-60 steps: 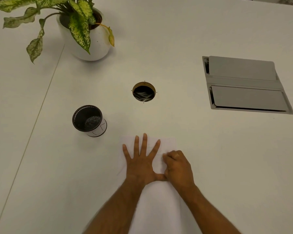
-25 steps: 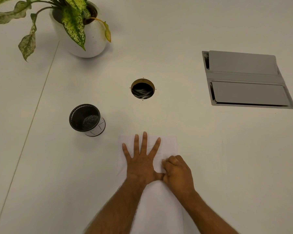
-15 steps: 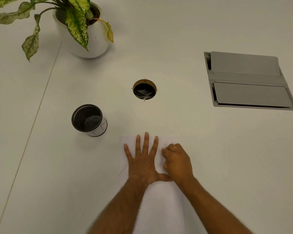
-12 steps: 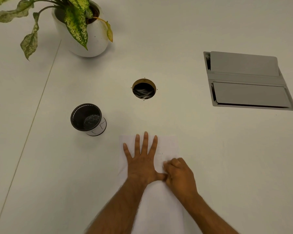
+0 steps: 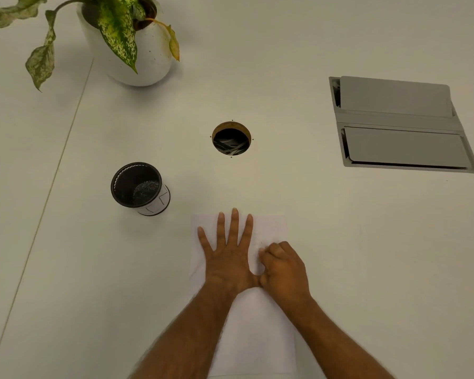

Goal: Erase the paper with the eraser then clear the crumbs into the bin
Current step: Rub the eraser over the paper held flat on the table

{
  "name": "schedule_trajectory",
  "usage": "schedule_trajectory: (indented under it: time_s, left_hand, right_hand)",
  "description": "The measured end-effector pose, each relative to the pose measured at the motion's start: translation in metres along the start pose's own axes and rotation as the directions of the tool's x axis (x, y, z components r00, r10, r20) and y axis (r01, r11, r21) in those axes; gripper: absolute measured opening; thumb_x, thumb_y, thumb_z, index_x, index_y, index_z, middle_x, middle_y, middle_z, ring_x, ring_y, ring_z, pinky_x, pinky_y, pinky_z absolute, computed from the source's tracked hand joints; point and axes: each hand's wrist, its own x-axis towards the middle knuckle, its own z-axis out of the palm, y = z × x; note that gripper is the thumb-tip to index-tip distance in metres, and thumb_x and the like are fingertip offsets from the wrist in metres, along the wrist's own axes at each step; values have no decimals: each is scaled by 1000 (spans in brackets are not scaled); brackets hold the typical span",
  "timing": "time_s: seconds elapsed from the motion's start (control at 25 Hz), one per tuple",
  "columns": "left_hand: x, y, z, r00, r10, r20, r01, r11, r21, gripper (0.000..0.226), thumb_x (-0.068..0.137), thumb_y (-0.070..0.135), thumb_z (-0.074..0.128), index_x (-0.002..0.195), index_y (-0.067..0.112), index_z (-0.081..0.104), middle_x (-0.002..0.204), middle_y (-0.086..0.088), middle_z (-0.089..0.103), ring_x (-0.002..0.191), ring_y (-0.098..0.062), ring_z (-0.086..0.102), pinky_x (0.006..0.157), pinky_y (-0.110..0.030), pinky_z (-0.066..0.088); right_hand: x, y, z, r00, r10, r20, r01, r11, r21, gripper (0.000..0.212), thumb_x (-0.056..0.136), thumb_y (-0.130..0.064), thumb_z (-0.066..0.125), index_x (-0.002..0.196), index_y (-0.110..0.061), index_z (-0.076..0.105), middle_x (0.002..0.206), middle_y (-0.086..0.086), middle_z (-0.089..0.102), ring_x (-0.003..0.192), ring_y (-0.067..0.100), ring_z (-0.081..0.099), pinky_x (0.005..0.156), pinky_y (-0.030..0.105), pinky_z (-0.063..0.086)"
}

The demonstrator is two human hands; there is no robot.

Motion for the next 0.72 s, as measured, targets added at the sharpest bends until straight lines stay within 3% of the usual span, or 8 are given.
schedule_trajectory:
  time_s: [0.2,0.4,0.52,0.64,0.72]
  left_hand:
    - [-1,0,-3,1000,8,20,-9,1000,14,131,54,104,17,159,27,2,168,-9,-3,153,-38,-4,111,-75,-9]
    - [-2,-3,-7,999,27,46,-27,1000,-11,142,46,108,14,159,23,3,168,-10,-2,153,-37,-5,111,-75,-7]
    - [-3,-3,-9,997,17,69,-15,999,-30,148,44,110,14,159,17,4,168,-8,-2,154,-34,-3,113,-73,-7]
    - [-3,-4,-13,995,-1,95,3,1000,-25,149,43,110,11,156,16,-13,165,-7,-20,151,-31,-20,112,-71,-16]
    - [-4,-4,-14,995,-5,97,6,1000,-18,143,52,105,20,153,14,-25,162,-8,-31,148,-30,-29,111,-72,-17]
  right_hand:
    - [34,-1,4,1000,-2,17,2,1000,-20,16,57,-5,83,70,-7,74,68,4,69,63,22,62,56,28,55]
    - [59,0,8,999,13,41,-12,1000,-17,12,64,-2,80,72,-9,75,69,3,68,66,21,60,59,27,52]
    - [56,8,5,985,167,53,-174,963,207,6,83,-8,69,83,-10,76,81,1,69,77,14,58,70,26,51]
    - [29,14,-2,985,174,-10,-163,943,290,12,88,-13,65,88,-10,77,85,0,71,81,14,61,75,21,49]
    - [1,7,-8,981,189,47,-193,916,352,9,86,-12,69,91,-12,76,88,-4,69,83,11,63,75,14,48]
